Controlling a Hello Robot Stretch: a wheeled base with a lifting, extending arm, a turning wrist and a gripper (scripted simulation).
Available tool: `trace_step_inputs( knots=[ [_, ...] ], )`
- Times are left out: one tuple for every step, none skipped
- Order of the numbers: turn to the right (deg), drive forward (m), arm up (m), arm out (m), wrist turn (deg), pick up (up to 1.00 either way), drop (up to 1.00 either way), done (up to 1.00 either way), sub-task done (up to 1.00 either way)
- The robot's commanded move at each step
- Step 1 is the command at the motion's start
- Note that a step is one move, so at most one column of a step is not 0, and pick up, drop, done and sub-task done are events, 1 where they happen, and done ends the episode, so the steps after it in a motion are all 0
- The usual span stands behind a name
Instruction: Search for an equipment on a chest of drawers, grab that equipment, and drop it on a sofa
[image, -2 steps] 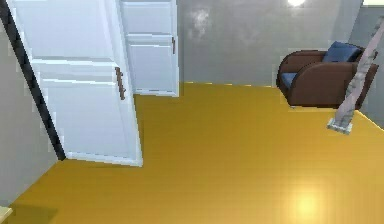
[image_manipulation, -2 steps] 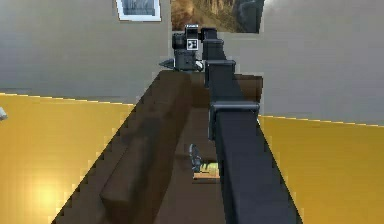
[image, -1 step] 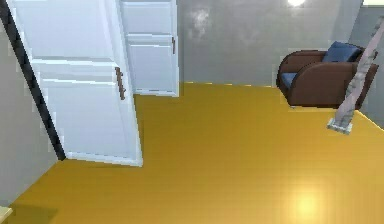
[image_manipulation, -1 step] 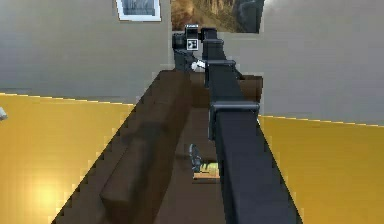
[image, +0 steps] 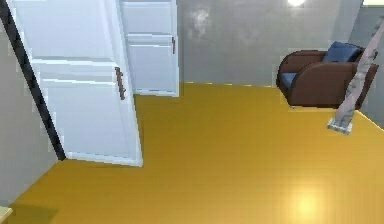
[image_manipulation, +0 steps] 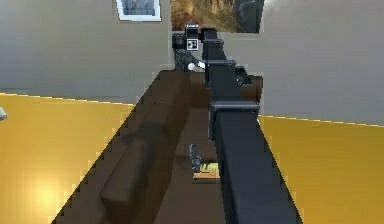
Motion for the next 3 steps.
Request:
trace_step_inputs(
  knots=[
    [0.0,0.0,-0.36,0.0,0.0,0.0,0.0,0.0,0.0],
    [0.0,0.0,-0.32,0.0,0.0,0.0,0.0,0.0,0.0],
    [0.0,0.0,0.0,0.0,0.0,0.0,1.0,0.0,0.0]
  ],
)
